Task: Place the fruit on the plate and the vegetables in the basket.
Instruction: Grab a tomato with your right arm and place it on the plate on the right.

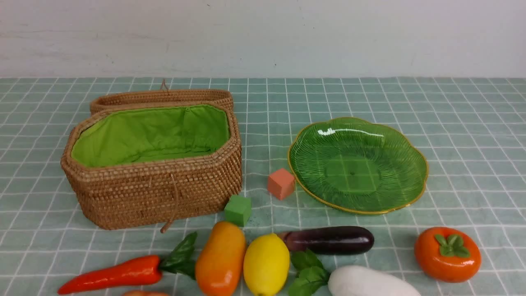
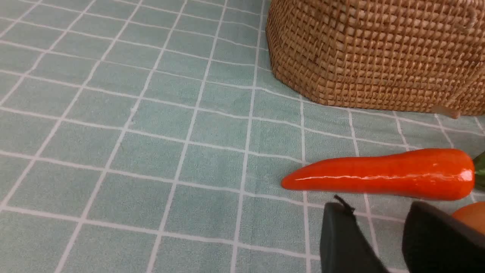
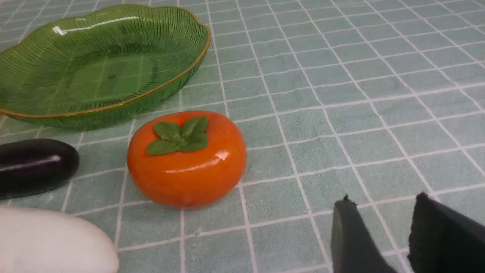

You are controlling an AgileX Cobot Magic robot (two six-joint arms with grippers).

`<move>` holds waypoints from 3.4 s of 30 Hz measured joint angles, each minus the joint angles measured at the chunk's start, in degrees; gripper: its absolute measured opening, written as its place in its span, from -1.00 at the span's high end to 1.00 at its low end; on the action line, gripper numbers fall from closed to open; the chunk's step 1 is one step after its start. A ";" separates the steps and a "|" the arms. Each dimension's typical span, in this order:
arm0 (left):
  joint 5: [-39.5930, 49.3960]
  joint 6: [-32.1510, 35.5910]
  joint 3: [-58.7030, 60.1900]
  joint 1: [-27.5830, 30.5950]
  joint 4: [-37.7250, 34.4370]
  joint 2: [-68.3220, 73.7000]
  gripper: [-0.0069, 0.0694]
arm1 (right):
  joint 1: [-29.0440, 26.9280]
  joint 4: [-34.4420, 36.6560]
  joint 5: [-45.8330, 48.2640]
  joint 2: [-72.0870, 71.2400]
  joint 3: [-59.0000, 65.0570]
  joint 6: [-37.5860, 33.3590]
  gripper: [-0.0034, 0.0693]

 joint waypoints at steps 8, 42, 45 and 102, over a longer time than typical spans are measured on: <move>0.00 0.00 0.00 0.00 0.00 0.00 0.19 | 0.00 0.00 0.00 0.00 0.00 0.00 0.24; 0.00 0.00 0.00 0.00 0.00 0.00 0.19 | 0.00 0.00 0.00 0.00 0.00 0.00 0.24; 0.00 0.00 0.00 0.00 0.00 0.00 0.19 | 0.00 0.00 0.00 0.00 0.00 0.00 0.24; 0.00 0.00 0.00 0.00 0.00 0.00 0.19 | 10.11 12.86 13.91 30.44 -31.58 1.14 0.24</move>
